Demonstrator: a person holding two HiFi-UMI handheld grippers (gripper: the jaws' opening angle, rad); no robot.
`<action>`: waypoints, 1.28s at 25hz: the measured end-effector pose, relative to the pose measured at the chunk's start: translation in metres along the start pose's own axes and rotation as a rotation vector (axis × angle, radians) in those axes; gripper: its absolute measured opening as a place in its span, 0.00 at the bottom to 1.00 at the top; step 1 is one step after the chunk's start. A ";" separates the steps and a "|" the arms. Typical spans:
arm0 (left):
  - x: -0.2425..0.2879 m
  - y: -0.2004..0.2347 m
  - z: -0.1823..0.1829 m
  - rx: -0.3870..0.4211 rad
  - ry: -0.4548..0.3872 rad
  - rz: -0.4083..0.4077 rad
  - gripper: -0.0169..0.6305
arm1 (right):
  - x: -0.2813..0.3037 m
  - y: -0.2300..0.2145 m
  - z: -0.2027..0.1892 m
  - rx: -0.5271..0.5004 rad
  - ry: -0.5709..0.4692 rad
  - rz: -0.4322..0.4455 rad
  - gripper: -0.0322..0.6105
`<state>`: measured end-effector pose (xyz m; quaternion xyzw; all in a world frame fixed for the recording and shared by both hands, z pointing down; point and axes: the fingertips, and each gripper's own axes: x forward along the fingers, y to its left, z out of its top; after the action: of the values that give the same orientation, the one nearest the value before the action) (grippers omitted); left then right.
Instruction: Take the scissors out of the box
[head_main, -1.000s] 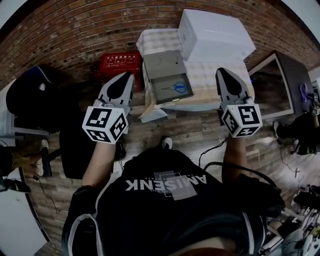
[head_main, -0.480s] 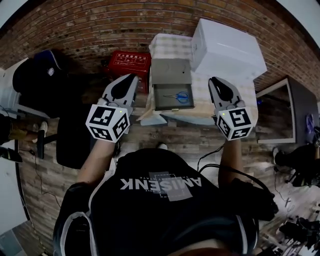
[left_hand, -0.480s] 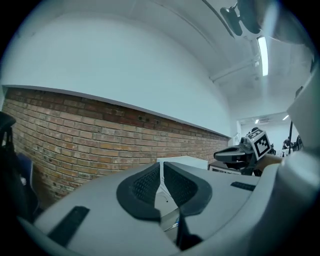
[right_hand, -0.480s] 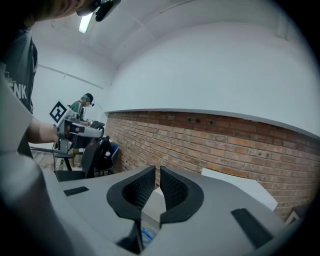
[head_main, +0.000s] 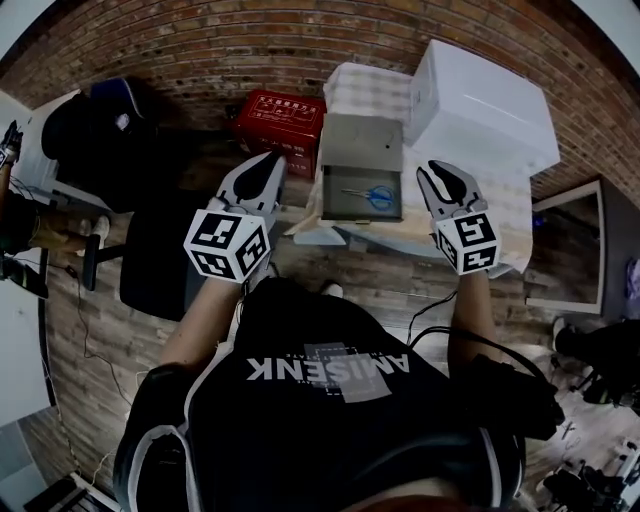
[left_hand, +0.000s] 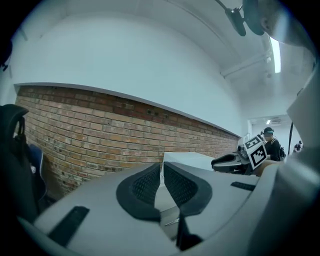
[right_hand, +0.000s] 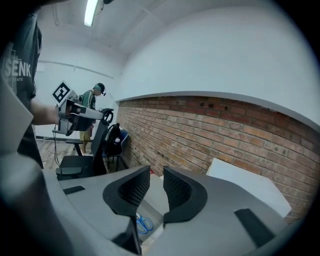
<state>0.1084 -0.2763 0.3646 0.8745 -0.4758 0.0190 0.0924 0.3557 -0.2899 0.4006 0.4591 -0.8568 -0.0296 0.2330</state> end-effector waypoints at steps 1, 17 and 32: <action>0.000 0.001 -0.004 -0.001 0.009 0.004 0.05 | 0.006 0.002 -0.006 -0.007 0.014 0.015 0.23; 0.006 0.046 -0.038 0.012 0.066 0.024 0.09 | 0.099 0.057 -0.131 -0.180 0.397 0.317 0.34; 0.016 0.061 -0.070 -0.062 0.160 -0.039 0.09 | 0.141 0.075 -0.231 -0.385 0.706 0.425 0.36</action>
<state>0.0697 -0.3091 0.4437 0.8760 -0.4500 0.0724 0.1578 0.3299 -0.3214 0.6783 0.2033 -0.7791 0.0186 0.5927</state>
